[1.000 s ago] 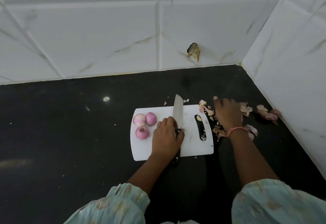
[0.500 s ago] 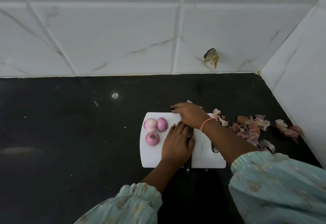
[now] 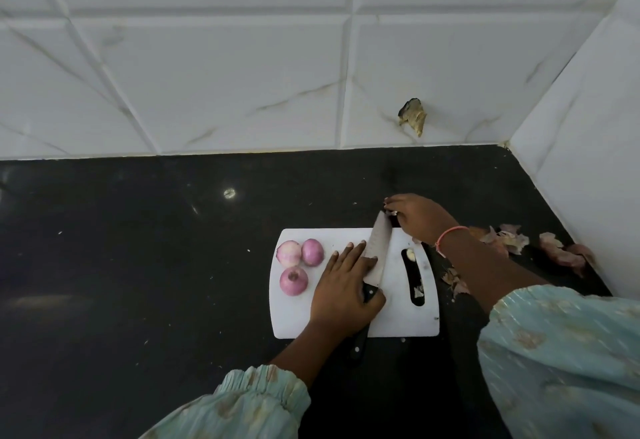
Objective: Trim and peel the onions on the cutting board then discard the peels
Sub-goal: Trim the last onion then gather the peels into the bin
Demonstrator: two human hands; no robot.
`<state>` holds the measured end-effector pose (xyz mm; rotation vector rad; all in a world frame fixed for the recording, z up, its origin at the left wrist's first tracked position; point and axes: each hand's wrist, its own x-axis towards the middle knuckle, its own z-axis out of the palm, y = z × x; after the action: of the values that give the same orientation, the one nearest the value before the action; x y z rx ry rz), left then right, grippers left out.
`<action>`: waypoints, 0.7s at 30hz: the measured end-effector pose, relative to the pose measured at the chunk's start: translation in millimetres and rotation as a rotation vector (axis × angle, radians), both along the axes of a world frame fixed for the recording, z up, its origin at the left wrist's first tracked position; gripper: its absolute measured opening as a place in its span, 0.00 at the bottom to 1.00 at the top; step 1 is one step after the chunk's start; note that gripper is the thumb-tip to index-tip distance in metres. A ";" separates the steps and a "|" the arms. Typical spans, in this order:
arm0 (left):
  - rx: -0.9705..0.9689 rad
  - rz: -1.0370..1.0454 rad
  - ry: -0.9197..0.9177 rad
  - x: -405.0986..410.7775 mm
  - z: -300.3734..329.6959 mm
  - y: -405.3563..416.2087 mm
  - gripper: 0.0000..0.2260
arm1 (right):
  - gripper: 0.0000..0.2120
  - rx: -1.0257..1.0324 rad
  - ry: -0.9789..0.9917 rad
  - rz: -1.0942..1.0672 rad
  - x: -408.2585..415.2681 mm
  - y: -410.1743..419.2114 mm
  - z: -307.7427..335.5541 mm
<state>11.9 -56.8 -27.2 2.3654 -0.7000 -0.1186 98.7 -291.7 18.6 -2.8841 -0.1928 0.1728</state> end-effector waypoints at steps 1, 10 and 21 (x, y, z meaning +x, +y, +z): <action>-0.002 0.007 0.009 -0.8 0.3 1.5 0.27 | 0.17 -0.020 -0.015 -0.039 -0.9 -3.0 -1.3; -0.116 0.111 0.064 -5.2 5.6 6.6 0.25 | 0.10 0.060 -0.271 -0.168 -20.7 15.0 -5.4; -0.117 0.145 0.053 -3.8 3.2 6.0 0.24 | 0.06 0.093 -0.434 -0.562 -77.3 1.2 -20.0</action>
<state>8.1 -50.8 -23.9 2.2835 -0.4944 -0.0752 21.4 -290.5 -1.4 -2.7140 0.5175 -0.5460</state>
